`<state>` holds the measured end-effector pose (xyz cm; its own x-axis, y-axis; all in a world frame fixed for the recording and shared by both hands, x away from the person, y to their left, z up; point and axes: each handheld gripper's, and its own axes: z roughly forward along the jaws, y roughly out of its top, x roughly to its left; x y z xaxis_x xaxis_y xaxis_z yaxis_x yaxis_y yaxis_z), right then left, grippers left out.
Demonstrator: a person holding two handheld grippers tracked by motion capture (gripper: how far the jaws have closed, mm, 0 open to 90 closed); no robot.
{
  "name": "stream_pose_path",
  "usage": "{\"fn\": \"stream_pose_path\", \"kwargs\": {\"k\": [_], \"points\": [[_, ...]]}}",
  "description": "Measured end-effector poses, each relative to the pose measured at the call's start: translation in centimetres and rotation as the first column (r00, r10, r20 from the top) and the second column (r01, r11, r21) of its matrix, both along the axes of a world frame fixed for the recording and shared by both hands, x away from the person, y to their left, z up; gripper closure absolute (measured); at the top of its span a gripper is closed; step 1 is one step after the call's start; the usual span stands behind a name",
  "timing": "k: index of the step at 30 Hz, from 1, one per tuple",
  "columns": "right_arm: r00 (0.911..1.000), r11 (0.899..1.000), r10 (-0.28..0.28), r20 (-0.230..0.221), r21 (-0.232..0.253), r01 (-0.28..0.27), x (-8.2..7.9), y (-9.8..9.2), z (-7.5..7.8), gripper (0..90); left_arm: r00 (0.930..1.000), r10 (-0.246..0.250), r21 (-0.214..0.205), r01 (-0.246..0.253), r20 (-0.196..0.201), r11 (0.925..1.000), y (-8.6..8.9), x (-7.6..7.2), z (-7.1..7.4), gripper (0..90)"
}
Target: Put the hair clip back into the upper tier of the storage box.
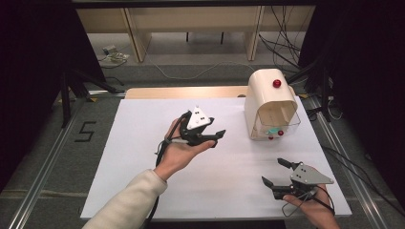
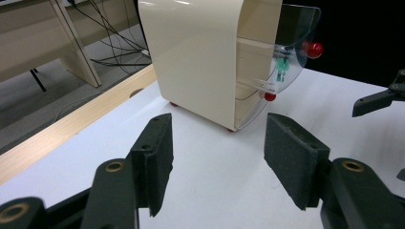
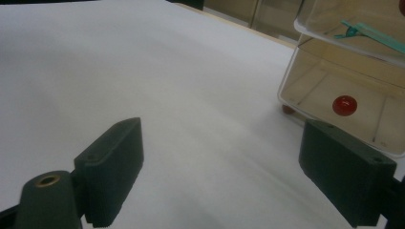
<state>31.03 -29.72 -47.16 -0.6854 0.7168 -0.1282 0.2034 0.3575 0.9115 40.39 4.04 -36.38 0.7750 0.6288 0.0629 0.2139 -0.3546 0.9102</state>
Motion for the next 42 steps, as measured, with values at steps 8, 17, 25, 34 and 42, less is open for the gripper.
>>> {"fn": "stream_pose_path", "kwargs": {"k": [8,17,25,34,42], "points": [[1.0,1.0,0.001,-0.003,0.001,-0.001,0.0,0.0,0.0,16.3,0.9998,0.018,-0.001,-0.018,-0.011,0.9998,1.6,-0.7,-0.8,42.9],[1.0,1.0,-0.003,-0.002,-0.002,0.003,0.0,0.1,0.0,16.3,0.999,0.039,-0.006,-0.039,-0.022,0.9992,3.8,-1.2,-1.6,41.1],[1.0,1.0,-0.002,0.0,-0.002,0.002,0.0,0.1,0.0,16.2,0.9988,0.04,-0.01,-0.041,-0.028,0.9991,5.3,-1.5,-2.3,39.1],[1.0,1.0,0.001,-0.002,0.0,-0.001,0.0,0.1,0.0,16.2,0.9987,0.024,-0.005,-0.024,-0.046,0.9997,6.4,-2.0,-3.4,35.2],[1.0,1.0,-0.001,-0.004,0.0,0.001,0.0,0.1,0.0,16.2,0.9981,0.029,-0.017,-0.03,-0.054,0.9994,8.2,-2.6,-4.6,33.9]]}}
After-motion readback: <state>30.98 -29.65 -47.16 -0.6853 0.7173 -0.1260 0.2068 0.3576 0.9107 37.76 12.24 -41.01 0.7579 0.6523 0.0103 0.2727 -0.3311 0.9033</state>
